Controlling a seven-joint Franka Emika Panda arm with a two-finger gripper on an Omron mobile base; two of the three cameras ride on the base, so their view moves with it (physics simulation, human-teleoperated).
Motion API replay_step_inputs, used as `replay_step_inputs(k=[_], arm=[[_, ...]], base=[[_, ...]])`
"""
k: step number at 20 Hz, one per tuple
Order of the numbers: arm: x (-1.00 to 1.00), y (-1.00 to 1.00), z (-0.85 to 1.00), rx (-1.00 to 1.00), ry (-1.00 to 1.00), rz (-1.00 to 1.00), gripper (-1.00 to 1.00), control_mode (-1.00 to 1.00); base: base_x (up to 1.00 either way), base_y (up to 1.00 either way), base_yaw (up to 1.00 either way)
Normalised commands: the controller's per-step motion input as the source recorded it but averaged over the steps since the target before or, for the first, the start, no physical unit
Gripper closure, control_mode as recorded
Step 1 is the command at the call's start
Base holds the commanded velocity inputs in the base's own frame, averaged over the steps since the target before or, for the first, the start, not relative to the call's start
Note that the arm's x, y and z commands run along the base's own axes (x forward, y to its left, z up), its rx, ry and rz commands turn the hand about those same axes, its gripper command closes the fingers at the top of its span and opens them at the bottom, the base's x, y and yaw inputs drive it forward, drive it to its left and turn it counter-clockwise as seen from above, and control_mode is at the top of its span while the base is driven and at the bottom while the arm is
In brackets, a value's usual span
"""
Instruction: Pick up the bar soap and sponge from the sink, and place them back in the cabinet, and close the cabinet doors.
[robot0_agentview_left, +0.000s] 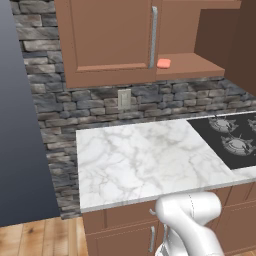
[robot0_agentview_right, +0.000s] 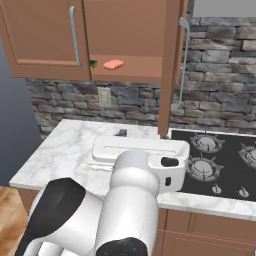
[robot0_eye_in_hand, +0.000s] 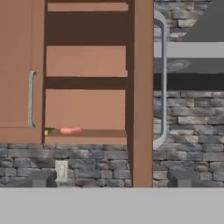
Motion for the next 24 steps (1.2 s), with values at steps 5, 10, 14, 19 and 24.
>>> replay_step_inputs(k=[5, 10, 14, 19, 24], arm=[[0.06, -0.27, -0.05, 0.00, -0.02, 0.07, -1.00, -1.00], [0.11, -0.22, -0.04, 0.00, -0.01, 0.07, -1.00, -1.00], [0.14, -0.21, -0.07, 0.00, -0.01, 0.07, -1.00, -1.00], [0.13, -0.19, -0.10, 0.00, -0.01, 0.07, -1.00, -1.00], [0.20, -0.21, -0.09, 0.00, -0.02, 0.07, -1.00, -1.00]], base=[[0.00, 0.00, 0.00], [0.00, 0.00, 0.00], [0.00, 0.00, 0.00], [0.00, 0.00, 0.00], [0.00, 0.00, 0.00]])
